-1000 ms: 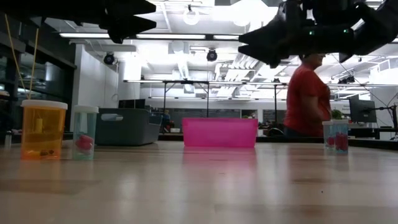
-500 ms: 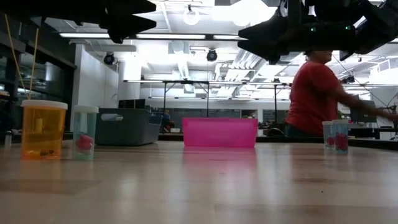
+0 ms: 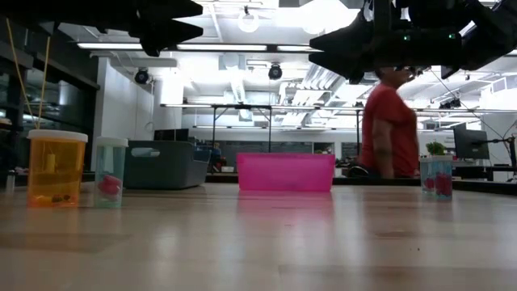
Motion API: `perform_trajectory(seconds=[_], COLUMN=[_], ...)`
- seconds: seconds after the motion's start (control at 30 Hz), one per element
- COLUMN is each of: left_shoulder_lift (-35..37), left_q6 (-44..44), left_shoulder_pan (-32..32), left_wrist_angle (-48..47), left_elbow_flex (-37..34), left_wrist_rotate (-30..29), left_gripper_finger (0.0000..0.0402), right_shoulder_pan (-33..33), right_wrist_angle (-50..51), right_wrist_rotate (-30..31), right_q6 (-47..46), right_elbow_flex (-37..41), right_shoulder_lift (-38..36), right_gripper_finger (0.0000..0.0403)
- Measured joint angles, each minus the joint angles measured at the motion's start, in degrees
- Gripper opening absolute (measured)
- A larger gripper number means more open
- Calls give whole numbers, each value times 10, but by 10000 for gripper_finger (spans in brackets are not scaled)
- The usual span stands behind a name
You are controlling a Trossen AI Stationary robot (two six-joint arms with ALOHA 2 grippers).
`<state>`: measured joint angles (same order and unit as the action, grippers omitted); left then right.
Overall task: Pick and place medicine bottles into bin by pill shape (circle, oval)
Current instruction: Put the orange capsule bottle into the blue bin
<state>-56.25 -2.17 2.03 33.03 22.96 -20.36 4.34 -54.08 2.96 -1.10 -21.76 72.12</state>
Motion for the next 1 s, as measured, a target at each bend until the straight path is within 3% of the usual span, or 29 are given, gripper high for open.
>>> perform_trajectory(seconds=[0.17, 0.37, 0.57, 0.8, 0.9, 1.0], left_shoulder_lift=[0, -9, -56, -116, -130, -137], left_q6=[6, 84, 135, 170, 186, 190], left_shoulder_pan=[0, 0, 0, 5, 22, 49], left_wrist_angle=[-1, -37, -334, -721, -832, -864], left_elbow_flex=[0, 13, 137, 321, 376, 391], left_wrist_rotate=[0, -20, -20, 128, 143, 154], left_gripper_finger=[288, 288, 288, 288, 288, 288], right_shoulder_pan=[0, 0, 0, 0, 0, 0], right_wrist_angle=[0, 0, 3, 7, 7, 7], right_wrist_rotate=[0, 0, 0, 0, 0, 0], right_q6=[0, -1, -4, -1, -4, -4], right_elbow_flex=[0, 0, 0, 0, 0, 0], right_shoulder_lift=[0, 0, 0, 0, 0, 0], right_gripper_finger=[220, 220, 220, 220, 220, 220])
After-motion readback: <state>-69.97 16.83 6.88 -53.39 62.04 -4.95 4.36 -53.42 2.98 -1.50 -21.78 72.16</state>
